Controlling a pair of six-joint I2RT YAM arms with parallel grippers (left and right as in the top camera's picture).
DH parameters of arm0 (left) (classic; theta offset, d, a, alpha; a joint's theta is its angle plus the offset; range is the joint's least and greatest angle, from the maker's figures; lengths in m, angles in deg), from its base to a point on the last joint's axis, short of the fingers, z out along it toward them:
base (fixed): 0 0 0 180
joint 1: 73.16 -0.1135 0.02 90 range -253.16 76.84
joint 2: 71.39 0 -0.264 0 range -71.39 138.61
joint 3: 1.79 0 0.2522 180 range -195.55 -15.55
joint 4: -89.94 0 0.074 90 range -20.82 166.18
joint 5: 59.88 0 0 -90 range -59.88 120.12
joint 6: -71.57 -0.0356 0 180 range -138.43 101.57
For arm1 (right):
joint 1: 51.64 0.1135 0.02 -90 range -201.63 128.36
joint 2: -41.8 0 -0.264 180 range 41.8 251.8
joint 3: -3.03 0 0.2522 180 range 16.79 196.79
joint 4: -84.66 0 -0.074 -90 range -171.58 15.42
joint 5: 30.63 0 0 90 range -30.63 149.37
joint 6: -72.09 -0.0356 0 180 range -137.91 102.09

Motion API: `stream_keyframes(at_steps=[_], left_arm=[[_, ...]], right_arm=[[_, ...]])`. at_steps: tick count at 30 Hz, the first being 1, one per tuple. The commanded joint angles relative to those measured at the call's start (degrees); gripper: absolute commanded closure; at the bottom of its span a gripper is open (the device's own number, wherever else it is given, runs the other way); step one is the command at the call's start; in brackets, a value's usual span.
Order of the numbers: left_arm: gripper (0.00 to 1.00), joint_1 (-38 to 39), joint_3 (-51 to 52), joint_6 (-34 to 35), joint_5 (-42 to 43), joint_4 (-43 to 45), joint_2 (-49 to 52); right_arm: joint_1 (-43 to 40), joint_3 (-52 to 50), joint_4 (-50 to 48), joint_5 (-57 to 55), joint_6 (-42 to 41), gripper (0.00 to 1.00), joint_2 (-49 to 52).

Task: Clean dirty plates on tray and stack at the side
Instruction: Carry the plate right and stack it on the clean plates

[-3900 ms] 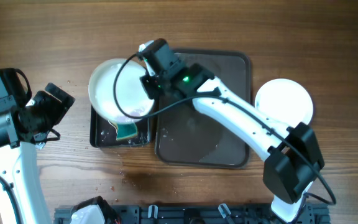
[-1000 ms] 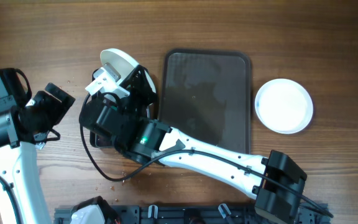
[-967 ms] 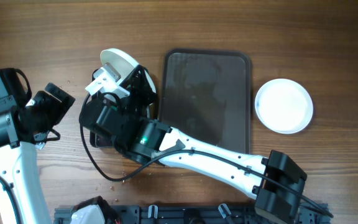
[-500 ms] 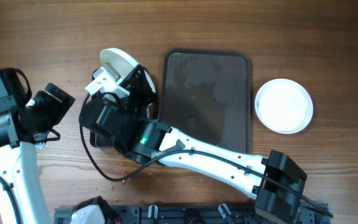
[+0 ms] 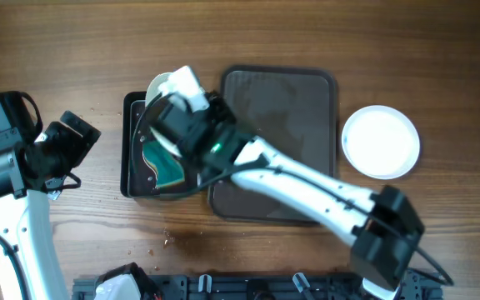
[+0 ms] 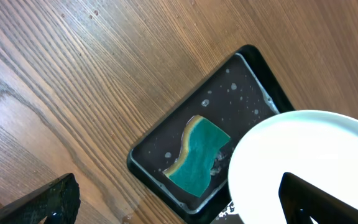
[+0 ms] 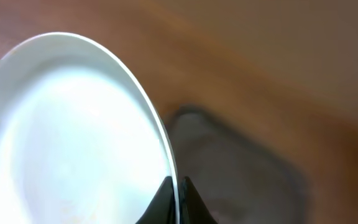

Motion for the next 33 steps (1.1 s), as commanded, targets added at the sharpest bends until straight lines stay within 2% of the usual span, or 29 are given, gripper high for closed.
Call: stream_keyframes(at_steps=[1,4,9,13,15,19,22,26,28,33], left_arm=[[0.00,-0.5,-0.6,-0.3,0.9,0.0,-0.4],[0.00,-0.5,-0.6,-0.3,0.9,0.0,-0.4],[0.00,-0.5,-0.6,-0.3,0.9,0.0,-0.4],[0.00,-0.5,-0.6,-0.3,0.9,0.0,-0.4],[0.00,-0.5,-0.6,-0.3,0.9,0.0,-0.4],[0.00,-0.5,-0.6,-0.3,0.9,0.0,-0.4],[0.00,-0.5,-0.6,-0.3,0.9,0.0,-0.4],[0.00,-0.5,-0.6,-0.3,0.9,0.0,-0.4],[0.00,-0.5,-0.6,-0.3,0.9,0.0,-0.4],[0.00,-0.5,-0.6,-0.3,0.9,0.0,-0.4]], right_arm=[[-4.8,1.0,2.7,19.2,-7.3,0.96,-10.7],[-11.2,1.0,9.5,25.6,-10.1,0.96,-18.5],[-24.5,0.9,21.7,38.1,-10.1,0.96,-26.7],[-40.2,-0.5,34.9,37.4,-6.3,0.96,-28.7],[-47.4,-3.1,36.2,37.4,-4.5,0.96,-28.5],[-61.0,-12.0,32.6,40.7,-3.7,0.96,-28.3],[-70.4,-21.9,23.6,48.9,-2.0,0.96,-28.2],[-77.8,-33.4,11.0,58.3,-2.3,0.96,-28.1],[-80.1,-37.4,7.3,57.6,-2.5,0.96,-28.1],[-81.3,-44.3,2.8,47.9,-5.3,0.96,-28.1]])
